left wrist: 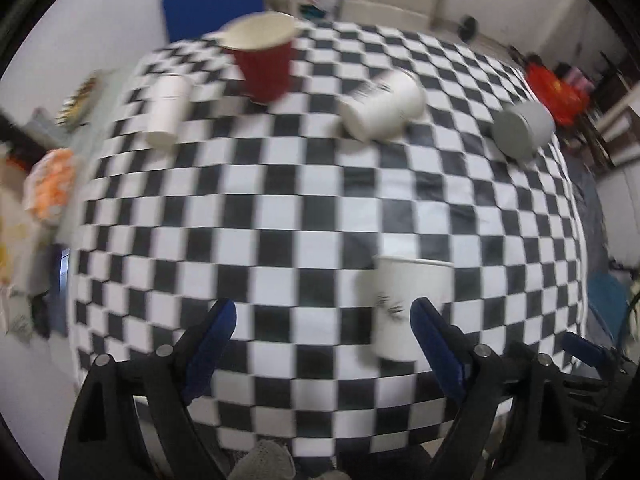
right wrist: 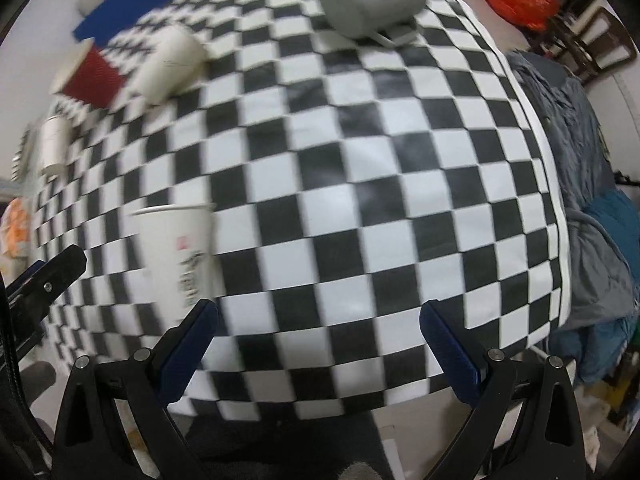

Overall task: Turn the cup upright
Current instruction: 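Bring the right gripper to the cup and close it while the left gripper releases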

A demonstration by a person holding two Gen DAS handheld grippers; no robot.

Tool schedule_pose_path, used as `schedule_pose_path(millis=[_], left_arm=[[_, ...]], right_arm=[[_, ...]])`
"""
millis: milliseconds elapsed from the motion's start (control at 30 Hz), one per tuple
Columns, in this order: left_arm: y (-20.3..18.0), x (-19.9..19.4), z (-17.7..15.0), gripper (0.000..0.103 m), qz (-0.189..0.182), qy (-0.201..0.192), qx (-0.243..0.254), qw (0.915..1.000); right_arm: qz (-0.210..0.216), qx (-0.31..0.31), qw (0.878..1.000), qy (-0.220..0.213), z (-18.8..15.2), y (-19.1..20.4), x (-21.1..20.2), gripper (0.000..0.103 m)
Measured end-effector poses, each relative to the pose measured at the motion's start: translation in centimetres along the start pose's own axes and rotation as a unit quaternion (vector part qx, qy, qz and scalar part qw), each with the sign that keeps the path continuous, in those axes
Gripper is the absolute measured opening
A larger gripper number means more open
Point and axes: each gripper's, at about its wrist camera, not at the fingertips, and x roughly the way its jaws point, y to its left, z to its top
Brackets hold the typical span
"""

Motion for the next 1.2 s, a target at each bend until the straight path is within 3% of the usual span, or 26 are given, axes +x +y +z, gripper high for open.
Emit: schedule_pose_path(millis=[167,467,733,900,1067,1200], left_arm=[[1.9,-1.9,-1.3,0.089,0.046,-0.026,-0.024,0.9983],[4.5,-1.3,-1.7,0.089,0.057,-0.03,-0.048,0.9968],[5.9,3.4,-1.3,0.089,0.066,-0.001,-0.033,0.9973],[6.1,7.4,-0.9,0.089,0.063,0.029,-0.02,0.9974],[6.2,9.5,-0.7,0.089,0.059,0.047,-0.013,0.997],[6.3,9.8,-0.7,0.089,0.051,0.051,-0.014,0.9973]], right_arm=[[0.018,-0.039,0.999,-0.019,-0.5,4.1,-2.4,0.102],[0.01,-0.07,0.997,-0.016,-0.1,9.6,-2.2,0.102],[0.028,-0.04,0.998,0.04,3.1,9.9,2.7,0.102],[0.051,-0.02,0.994,0.091,5.5,9.7,6.4,0.096],[0.064,-0.013,0.988,0.143,6.9,9.7,9.9,0.086],[0.063,-0.028,0.985,0.158,7.1,10.2,11.0,0.074]])
